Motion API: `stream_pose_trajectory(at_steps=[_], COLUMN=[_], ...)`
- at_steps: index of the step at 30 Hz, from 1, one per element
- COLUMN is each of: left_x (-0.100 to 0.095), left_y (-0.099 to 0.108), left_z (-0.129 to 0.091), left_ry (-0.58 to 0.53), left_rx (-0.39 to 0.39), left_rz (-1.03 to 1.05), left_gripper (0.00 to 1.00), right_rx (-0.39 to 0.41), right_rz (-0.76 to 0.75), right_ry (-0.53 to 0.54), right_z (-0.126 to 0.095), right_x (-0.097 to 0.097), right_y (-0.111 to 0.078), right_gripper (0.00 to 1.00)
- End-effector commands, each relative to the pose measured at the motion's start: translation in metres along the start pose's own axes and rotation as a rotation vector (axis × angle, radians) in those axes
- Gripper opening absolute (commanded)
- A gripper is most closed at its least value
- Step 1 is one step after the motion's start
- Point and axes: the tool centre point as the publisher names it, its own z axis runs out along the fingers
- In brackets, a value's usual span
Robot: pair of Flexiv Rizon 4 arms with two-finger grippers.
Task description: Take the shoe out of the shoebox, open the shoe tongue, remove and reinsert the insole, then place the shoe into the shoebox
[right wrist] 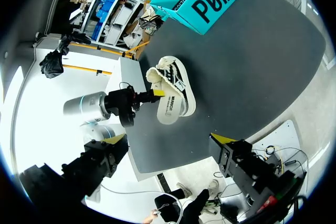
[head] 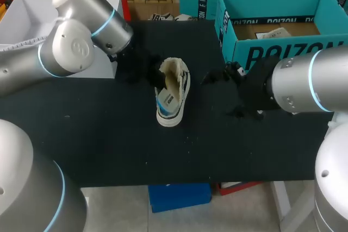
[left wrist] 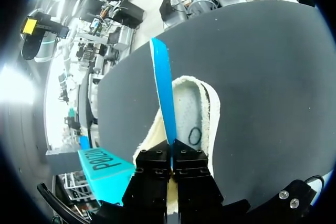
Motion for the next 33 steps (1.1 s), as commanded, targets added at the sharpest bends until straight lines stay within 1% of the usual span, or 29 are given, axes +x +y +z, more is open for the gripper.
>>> stream_pose_trajectory(at_steps=[1,8,11,14,17,28,33], left_x=[0.002,0.013,0.019,0.02,0.019,0.014,0.017], left_y=[-0.009,-0.007,-0.001,0.0,0.007,0.019,0.028], left_z=[-0.002,0.003,0.006,0.005,0.006,0.005,0.004], left_ry=[-0.017,-0.018,-0.008,-0.001,0.005,0.053,0.07], left_rx=[-0.036,-0.069,-0.097,-0.115,-0.138,-0.199,-0.221], left_rz=[0.007,0.01,0.017,0.022,0.03,0.051,0.044], left_gripper=[0.0,0.0,0.0,0.0,0.0,0.0,0.0], right_rx=[-0.113,-0.113,-0.113,-0.113,-0.113,-0.113,-0.113], right_rz=[0.004,0.004,0.004,0.004,0.004,0.004,0.004], right_ry=[-0.003,-0.003,-0.003,-0.003,-0.003,-0.003,-0.003], right_z=[0.006,0.006,0.006,0.006,0.006,0.006,0.006], right_x=[0.002,0.002,0.002,0.002,0.002,0.002,0.002], right_y=[-0.005,-0.005,-0.005,-0.005,-0.005,-0.005,-0.005], right_gripper=[1.0,1.0,1.0,1.0,1.0,1.0,1.0])
